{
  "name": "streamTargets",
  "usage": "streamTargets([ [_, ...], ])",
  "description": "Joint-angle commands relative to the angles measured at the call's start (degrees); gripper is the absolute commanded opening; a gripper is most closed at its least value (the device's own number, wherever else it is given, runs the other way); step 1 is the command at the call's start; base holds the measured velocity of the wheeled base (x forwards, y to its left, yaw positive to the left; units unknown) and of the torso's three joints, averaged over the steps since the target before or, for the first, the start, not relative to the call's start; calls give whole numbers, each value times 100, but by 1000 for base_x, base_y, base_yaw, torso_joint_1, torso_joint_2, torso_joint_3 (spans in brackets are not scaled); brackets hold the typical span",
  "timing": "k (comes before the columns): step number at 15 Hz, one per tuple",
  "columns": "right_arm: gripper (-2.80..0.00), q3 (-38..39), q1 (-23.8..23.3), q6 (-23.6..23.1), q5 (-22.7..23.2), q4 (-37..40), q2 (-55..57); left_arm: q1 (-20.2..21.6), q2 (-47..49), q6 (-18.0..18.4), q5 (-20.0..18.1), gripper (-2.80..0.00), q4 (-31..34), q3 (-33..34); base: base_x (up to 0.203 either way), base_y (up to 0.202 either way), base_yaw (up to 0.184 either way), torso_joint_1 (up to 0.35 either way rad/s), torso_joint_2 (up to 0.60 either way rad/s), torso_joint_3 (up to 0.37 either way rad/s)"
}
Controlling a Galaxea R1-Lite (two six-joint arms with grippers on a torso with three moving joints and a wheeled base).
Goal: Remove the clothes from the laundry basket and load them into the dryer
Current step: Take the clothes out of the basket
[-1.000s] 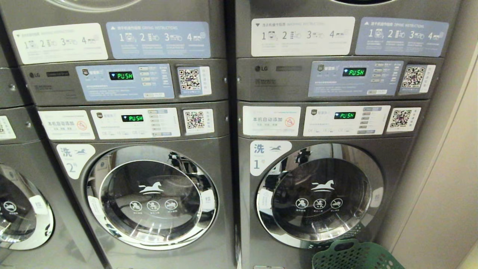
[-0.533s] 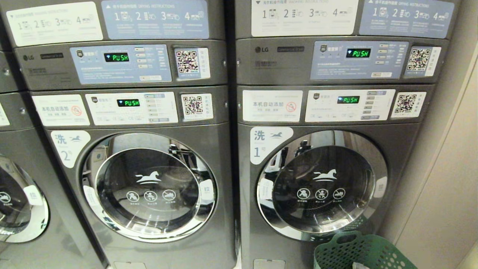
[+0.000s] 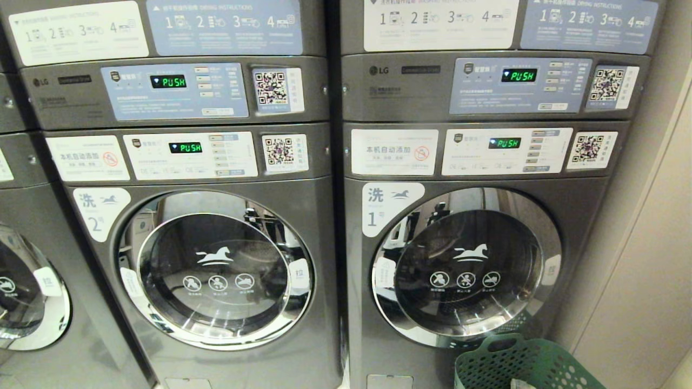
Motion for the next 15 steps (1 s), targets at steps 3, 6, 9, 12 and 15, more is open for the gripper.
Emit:
streamTargets([
  [3, 0, 0, 1, 0, 4, 0, -9, 1, -20, 6, -2, -280, -3, 0, 0, 0, 0, 0, 0, 0],
  [6, 0, 0, 1, 0, 4, 0, -9, 1, -20, 4, -2, -280, -3, 0, 0, 0, 0, 0, 0, 0],
  [9, 0, 0, 1, -18, 4, 0, -9, 1, -20, -2, -2, -280, -3, 0, 0, 0, 0, 0, 0, 0],
  [12, 0, 0, 1, 0, 4, 0, -9, 1, -20, -2, -10, -280, 6, 0, 0, 0, 0, 0, 0, 0],
  [15, 0, 0, 1, -9, 4, 0, -9, 1, -20, 0, 5, -280, -3, 2, 0, 0, 0, 0, 0, 0],
])
